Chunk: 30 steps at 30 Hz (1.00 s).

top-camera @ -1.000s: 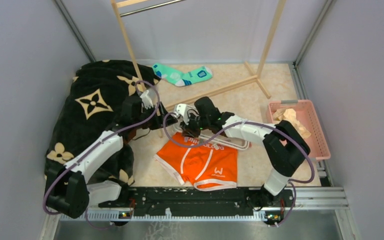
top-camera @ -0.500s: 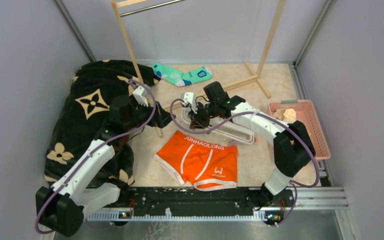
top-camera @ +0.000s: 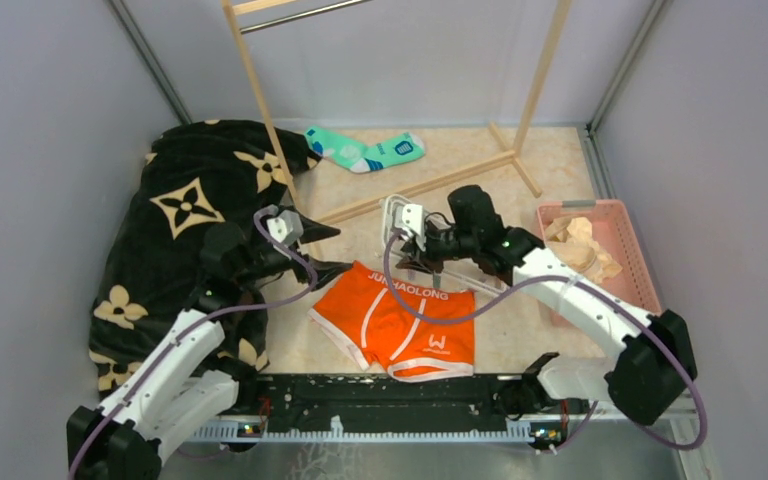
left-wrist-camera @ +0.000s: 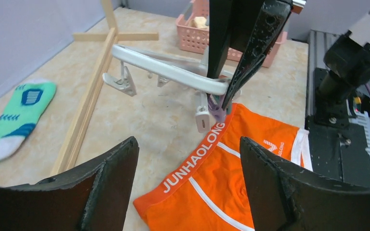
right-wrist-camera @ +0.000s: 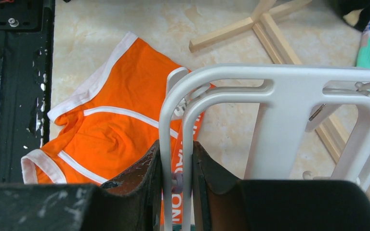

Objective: Clip the underwear to the hanger

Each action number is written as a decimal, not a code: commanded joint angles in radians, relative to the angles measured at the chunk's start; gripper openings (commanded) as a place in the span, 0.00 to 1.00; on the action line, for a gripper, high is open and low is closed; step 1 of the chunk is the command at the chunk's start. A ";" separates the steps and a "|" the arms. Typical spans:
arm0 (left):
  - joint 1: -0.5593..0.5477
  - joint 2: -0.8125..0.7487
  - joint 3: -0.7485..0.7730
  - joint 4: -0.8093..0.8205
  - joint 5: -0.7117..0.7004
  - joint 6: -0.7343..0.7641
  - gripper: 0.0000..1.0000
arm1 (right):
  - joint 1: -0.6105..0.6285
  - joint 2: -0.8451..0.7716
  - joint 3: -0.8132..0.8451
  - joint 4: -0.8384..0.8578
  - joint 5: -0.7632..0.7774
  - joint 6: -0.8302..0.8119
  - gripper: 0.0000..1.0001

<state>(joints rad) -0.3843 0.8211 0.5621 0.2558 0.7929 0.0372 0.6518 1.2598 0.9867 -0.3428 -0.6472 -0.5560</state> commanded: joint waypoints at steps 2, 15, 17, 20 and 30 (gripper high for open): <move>-0.006 0.050 0.035 0.079 0.276 0.148 0.77 | -0.001 -0.135 -0.060 0.173 -0.051 -0.089 0.00; -0.212 0.170 0.107 -0.032 0.274 0.392 0.75 | -0.001 -0.235 -0.070 0.073 -0.096 -0.208 0.00; -0.212 0.179 0.109 -0.005 0.259 0.383 0.74 | -0.001 -0.245 -0.073 0.066 -0.094 -0.215 0.00; -0.212 0.178 0.105 0.017 0.238 0.379 0.74 | -0.001 -0.247 -0.069 0.051 -0.090 -0.219 0.00; -0.240 0.181 0.093 0.024 0.263 0.362 0.72 | 0.000 -0.251 -0.070 0.078 -0.077 -0.207 0.00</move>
<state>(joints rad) -0.6022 1.0023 0.6430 0.2550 1.0294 0.3908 0.6518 1.0534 0.8898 -0.3634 -0.7048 -0.7296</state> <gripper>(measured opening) 0.730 0.232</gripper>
